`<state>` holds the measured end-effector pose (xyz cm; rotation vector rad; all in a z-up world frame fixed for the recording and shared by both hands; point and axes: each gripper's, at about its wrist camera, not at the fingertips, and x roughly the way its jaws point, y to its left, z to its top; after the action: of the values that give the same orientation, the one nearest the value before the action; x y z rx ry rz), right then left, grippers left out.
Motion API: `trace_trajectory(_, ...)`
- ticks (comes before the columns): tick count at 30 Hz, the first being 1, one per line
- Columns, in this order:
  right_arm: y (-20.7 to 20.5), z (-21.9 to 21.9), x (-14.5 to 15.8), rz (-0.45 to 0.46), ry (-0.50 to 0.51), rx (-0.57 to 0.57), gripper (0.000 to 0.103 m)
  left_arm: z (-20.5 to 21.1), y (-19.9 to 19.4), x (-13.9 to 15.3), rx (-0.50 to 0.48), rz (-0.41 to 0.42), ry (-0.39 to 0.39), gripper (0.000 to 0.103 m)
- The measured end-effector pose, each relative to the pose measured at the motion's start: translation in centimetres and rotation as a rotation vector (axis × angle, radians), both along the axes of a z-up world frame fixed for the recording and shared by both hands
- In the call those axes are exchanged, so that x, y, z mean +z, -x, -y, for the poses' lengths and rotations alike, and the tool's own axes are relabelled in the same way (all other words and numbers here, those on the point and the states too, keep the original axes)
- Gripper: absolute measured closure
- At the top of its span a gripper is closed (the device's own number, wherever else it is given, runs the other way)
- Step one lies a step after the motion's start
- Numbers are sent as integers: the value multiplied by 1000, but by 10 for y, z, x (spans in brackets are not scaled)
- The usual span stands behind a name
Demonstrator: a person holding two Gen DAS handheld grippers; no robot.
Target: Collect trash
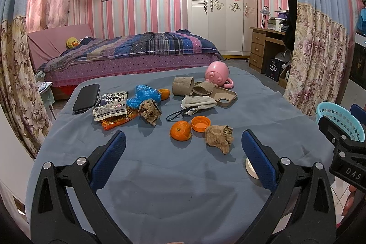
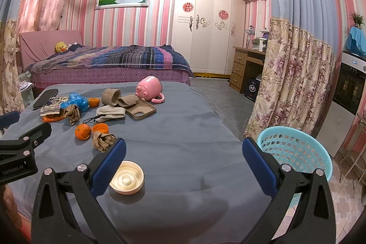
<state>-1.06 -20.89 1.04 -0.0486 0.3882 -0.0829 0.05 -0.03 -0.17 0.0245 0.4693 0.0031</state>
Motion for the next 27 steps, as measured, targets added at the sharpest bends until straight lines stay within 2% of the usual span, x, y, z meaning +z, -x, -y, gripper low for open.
trace_trajectory(27, 3, 12, -1, -7, 0, -8, 4, 2, 1, 1, -3, -3, -7, 5)
